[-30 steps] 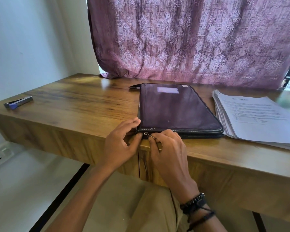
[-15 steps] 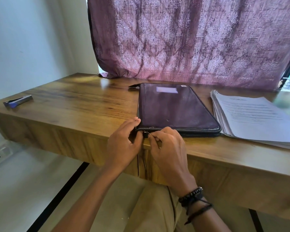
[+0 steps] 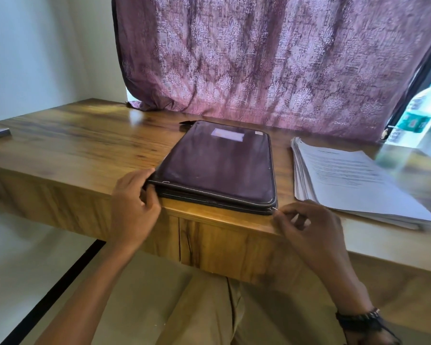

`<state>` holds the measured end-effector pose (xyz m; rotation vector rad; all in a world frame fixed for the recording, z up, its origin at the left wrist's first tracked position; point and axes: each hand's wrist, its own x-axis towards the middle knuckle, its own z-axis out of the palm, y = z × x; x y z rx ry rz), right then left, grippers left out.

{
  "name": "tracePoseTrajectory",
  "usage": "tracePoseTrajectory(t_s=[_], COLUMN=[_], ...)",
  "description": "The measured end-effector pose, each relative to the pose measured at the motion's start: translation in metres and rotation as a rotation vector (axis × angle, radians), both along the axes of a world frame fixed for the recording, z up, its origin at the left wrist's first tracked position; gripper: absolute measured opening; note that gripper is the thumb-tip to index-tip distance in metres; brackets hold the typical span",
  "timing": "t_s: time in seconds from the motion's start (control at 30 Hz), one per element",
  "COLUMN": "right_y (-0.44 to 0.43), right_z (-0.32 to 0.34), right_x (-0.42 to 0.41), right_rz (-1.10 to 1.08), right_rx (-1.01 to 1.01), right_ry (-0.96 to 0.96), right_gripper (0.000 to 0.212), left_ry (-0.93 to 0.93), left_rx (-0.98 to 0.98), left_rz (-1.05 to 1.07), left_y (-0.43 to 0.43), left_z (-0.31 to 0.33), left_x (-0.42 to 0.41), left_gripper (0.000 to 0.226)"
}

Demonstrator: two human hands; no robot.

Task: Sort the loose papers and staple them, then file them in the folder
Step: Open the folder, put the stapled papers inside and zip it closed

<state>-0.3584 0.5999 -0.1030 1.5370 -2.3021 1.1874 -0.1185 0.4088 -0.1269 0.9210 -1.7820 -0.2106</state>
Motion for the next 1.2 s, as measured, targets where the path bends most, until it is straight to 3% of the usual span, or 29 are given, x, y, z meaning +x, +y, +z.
tracePoseTrajectory(t_s=[0.07,0.17,0.27,0.37,0.6,0.8,0.83,0.9,1.07,1.2], right_y=[-0.004,-0.007,-0.006,-0.004,-0.005,-0.023,-0.029,-0.041,-0.054,-0.061], right_z=[-0.005,-0.009,-0.008,-0.008,-0.002,0.014,0.018,0.025,0.044,0.050], right_x=[0.001,0.000,0.001,0.001,-0.004,-0.032,-0.037,-0.047,-0.064,-0.075], right_rz=[-0.005,-0.007,-0.007,-0.034,-0.029,-0.086,-0.080,-0.006,0.191,0.264], right_rx=[0.002,-0.008,-0.012,-0.006,0.000,0.054,0.085,0.146,0.307,0.365], right_ry=[0.015,0.023,0.041,0.062,0.095,0.153,0.156,0.182,0.245,0.269], right_gripper=[0.011,0.006,0.004,0.010,0.010,0.013,0.013,0.010,0.006,0.004], left_ry=[-0.111,-0.321,-0.583,-0.716,-0.734,-0.706,-0.685,-0.634,-0.448,-0.413], left_rx=[-0.105,-0.214,-0.206,-0.186,-0.345,-0.469,-0.433,-0.175,0.147,0.592], left_rz=[0.032,-0.136,-0.274,-0.318,-0.274,-0.438,-0.495,-0.590,-0.348,-0.633], left_y=[0.009,0.029,0.044,0.049,0.050,0.068,0.068,0.058,-0.043,-0.095], left_z=[0.002,0.013,0.022,0.028,0.023,0.030,0.039,0.062,0.085,0.061], left_x=[-0.009,-0.034,-0.066,-0.089,-0.081,-0.042,-0.036,-0.028,-0.038,-0.044], left_gripper=[0.043,0.057,0.067,0.067,0.055,0.056,0.060,0.071,0.076,0.060])
